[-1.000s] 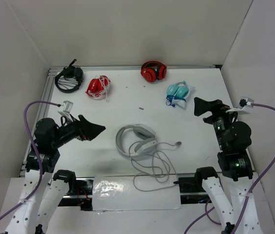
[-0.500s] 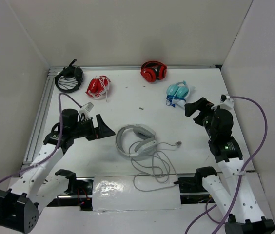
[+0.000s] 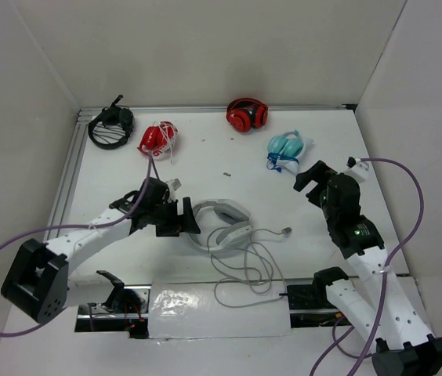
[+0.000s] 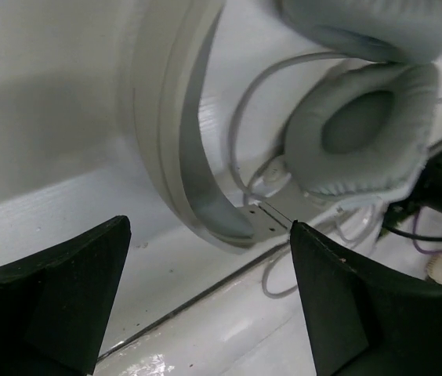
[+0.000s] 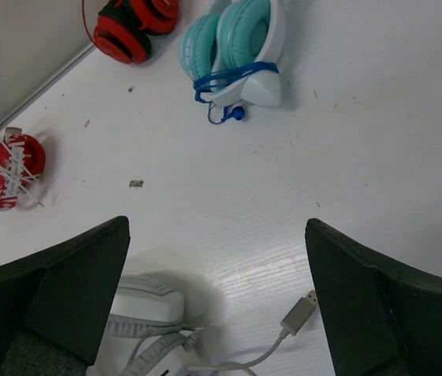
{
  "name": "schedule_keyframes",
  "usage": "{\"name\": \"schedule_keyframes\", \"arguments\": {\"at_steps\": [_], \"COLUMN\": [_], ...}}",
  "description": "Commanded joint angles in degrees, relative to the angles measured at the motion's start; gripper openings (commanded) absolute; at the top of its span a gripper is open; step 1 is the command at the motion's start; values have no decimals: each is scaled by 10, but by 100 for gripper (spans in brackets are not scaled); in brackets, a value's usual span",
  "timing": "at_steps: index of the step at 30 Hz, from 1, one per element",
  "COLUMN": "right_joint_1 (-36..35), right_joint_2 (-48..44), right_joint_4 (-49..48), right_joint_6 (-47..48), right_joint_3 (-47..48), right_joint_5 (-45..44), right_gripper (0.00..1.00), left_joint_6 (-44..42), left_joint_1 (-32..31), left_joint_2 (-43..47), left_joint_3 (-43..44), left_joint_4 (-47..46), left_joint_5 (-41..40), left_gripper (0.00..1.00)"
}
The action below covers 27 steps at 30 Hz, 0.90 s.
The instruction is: Wrap the headphones
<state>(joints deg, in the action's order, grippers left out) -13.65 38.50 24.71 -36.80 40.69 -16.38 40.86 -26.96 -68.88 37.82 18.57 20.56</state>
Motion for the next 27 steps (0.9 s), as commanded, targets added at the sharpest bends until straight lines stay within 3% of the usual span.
{"name": "schedule_keyframes", "arguments": {"at_steps": [1,3,7,9,10,14,22,27], "right_joint_1": [-10,-16,-25,-31,-33,-44,-91,-126], "right_joint_2": [3,2,-1,-3,-3,-7,-50,-69], "right_joint_4": [15,15,8,-2,-5,-12,-109,-171], "right_joint_6": [-13,-12,-6,3,3,20,125,174], "right_joint_3": [0,1,-3,-9,-10,-13,-49,-64], "right_joint_5": [-51,-58,-61,-58,-57,-49,105,158], "right_gripper": [100,100,100,100,100,100,100,100], "left_joint_6": [30,43,23,18,16,22,10,-31], "left_joint_1": [-27,-32,-55,-62,-64,-70,-71,-71], "left_joint_2": [-38,-64,-112,-129,-145,-165,-85,-6], "left_joint_3": [44,48,57,66,72,102,199,333], "left_joint_4": [32,32,-8,-19,-20,0,65,93], "left_joint_5": [-87,-103,-92,-87,-85,-111,-176,-243], "left_gripper": [94,87,53,43,31,0,0,0]}}
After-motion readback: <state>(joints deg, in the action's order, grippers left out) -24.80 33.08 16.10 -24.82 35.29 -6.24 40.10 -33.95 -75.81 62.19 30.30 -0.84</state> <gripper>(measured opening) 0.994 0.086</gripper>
